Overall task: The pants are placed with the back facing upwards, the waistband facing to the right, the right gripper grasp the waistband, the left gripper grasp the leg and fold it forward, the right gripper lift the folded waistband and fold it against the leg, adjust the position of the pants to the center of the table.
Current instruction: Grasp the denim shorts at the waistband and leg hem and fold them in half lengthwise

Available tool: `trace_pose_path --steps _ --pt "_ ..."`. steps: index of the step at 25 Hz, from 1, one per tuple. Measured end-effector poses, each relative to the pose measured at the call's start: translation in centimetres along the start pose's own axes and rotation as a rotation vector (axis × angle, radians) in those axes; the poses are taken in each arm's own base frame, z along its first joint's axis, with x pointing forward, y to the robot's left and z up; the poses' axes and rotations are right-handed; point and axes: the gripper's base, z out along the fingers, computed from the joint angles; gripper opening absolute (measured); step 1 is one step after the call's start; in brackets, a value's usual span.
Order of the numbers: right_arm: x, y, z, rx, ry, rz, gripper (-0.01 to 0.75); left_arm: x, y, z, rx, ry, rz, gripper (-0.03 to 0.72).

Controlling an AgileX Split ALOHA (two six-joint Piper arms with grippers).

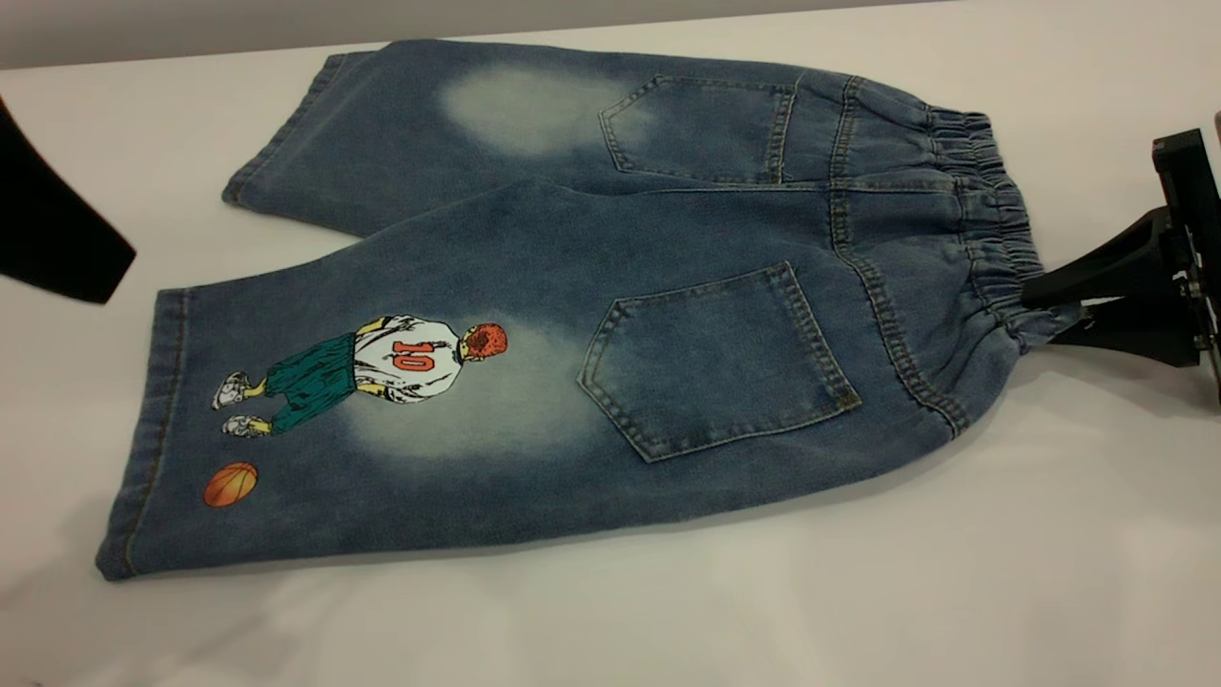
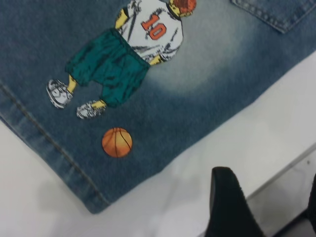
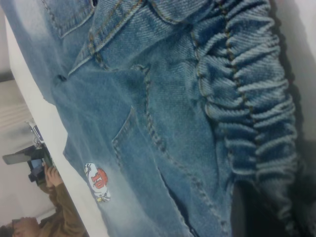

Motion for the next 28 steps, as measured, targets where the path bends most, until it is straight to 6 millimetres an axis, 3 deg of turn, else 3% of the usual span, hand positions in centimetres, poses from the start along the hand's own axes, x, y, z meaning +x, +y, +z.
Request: trace_pose_path --steps 8,20,28 --pt "-0.2 0.5 0.0 -0.05 -0.017 0.008 0.024 0.4 0.9 1.2 -0.025 0.092 0.037 0.359" --pt "-0.5 1.5 -0.2 -0.167 -0.05 0.005 0.022 1.7 4.9 6.1 -0.206 0.347 0.016 0.359" --pt "-0.5 1.5 -0.2 -0.167 -0.05 0.005 0.023 2.2 4.6 10.5 -0.199 0.46 0.151 0.359"
